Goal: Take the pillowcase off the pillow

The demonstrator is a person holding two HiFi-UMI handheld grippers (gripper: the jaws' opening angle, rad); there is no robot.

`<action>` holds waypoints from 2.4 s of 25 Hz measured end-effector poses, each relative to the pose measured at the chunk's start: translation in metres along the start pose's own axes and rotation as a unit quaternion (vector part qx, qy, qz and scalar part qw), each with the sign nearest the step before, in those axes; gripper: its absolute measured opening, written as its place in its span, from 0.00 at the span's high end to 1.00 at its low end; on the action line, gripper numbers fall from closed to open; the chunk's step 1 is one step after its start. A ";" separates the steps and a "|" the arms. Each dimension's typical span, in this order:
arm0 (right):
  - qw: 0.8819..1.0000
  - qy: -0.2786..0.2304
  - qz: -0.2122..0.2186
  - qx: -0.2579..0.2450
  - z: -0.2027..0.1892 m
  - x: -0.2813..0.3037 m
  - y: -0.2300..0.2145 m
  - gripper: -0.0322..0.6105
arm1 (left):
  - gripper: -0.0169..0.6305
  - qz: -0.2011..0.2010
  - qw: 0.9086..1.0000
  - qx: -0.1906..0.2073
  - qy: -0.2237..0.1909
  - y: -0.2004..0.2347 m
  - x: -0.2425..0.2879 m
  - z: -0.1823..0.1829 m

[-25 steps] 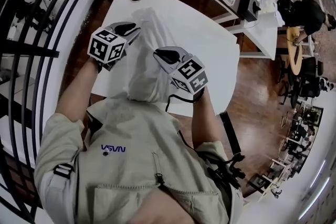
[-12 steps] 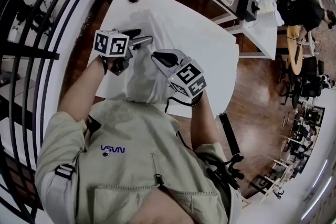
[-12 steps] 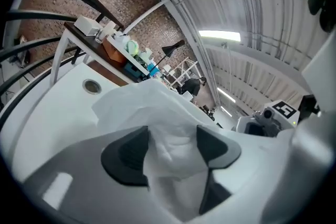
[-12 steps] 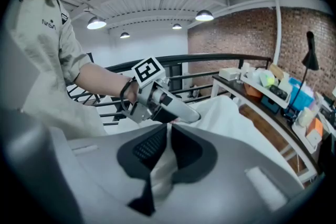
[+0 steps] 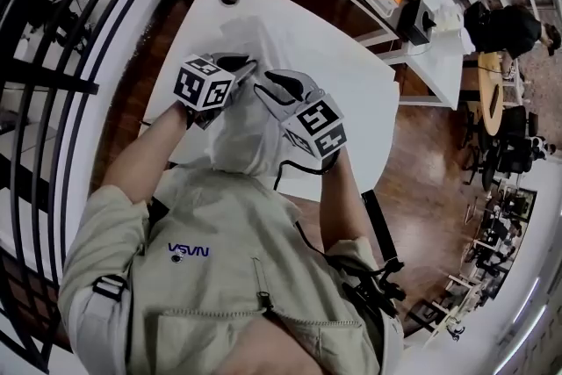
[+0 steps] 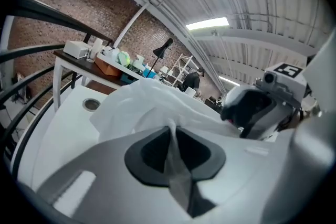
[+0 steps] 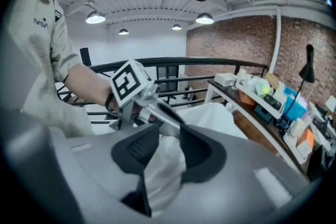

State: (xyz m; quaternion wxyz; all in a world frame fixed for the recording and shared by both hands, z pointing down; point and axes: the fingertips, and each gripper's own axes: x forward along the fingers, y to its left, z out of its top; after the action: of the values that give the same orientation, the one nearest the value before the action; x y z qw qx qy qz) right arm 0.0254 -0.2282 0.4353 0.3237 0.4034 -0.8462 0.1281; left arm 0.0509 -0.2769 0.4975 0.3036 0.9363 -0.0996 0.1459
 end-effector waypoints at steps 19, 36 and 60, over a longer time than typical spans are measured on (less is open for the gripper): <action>0.977 0.111 -0.181 -0.028 0.018 0.027 -0.102 0.93 | 0.93 -0.003 0.989 0.144 -0.021 -0.054 -0.031 -0.001; 0.950 0.116 -0.288 0.043 -0.020 -0.002 -0.171 0.94 | 0.93 -0.053 0.980 0.189 -0.017 -0.099 -0.037 -0.023; 0.922 -0.044 -0.310 0.226 -0.057 -0.097 -0.093 0.77 | 0.73 0.104 0.987 0.121 -0.025 0.020 -0.048 -0.015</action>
State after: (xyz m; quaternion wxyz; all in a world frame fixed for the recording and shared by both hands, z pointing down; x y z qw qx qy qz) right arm 0.1668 -0.2023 0.4107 0.2095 0.7136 -0.6406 0.1911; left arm -0.0024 -0.2791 0.5033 0.1683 0.9540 -0.1859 0.1641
